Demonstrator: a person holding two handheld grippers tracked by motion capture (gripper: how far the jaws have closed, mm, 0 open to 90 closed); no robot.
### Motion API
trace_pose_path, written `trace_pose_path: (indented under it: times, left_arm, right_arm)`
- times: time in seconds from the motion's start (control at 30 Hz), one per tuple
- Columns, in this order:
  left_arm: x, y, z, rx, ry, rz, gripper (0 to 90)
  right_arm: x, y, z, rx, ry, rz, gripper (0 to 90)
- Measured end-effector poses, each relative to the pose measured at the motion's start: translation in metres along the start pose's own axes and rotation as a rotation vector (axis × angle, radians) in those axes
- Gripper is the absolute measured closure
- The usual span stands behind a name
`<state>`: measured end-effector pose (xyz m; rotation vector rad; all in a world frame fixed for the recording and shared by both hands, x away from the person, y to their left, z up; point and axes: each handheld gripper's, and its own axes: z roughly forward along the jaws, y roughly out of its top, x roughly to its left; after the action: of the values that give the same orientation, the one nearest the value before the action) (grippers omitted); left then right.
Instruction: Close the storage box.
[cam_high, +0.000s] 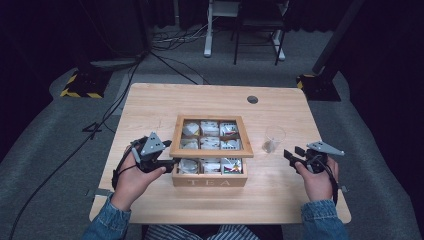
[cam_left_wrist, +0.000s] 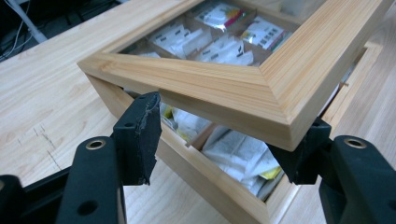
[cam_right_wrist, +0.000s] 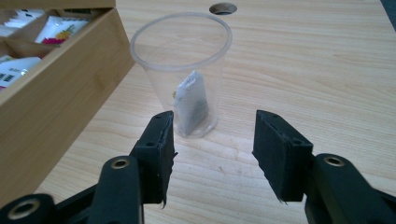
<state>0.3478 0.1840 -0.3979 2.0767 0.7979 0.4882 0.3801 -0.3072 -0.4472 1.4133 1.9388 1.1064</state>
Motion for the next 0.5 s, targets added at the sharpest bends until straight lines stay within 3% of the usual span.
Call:
trace_pose_path:
  times: [0.3, 0.5]
  left_arm:
    - [-0.002, -0.001, 0.001, 0.062, -0.02, -0.009, 38.6]
    - [-0.002, -0.004, 0.005, 0.094, -0.065, -0.031, 38.1]
  right_arm:
    - [-0.004, -0.007, 0.004, 0.018, 0.005, 0.014, 49.0]
    - [-0.007, -0.011, 0.004, 0.026, 0.003, 0.029, 48.7]
